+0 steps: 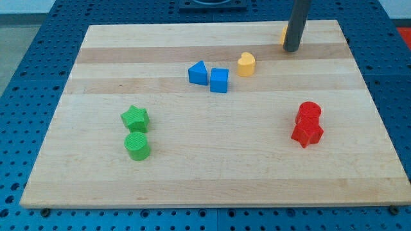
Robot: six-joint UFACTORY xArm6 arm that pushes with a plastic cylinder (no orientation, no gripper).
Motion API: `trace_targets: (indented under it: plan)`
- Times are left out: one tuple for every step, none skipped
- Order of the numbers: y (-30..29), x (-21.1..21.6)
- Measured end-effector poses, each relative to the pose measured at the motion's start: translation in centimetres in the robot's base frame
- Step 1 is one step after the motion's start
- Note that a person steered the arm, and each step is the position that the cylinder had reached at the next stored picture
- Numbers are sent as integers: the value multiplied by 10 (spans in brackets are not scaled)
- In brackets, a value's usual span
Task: Move your arm at the top right of the green star
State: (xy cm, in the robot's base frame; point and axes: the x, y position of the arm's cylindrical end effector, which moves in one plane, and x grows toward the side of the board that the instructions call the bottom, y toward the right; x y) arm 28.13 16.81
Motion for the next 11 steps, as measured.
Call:
trace_targets:
  plan:
    - [0,-11]
    - [-4,-23]
    - [-8,-20]
    - [-82,-13]
    - [-160,-4]
    - [-179,2]
    - [-230,41]
    - [-256,50]
    - [-262,103]
    - [-262,134]
    - [-255,132]
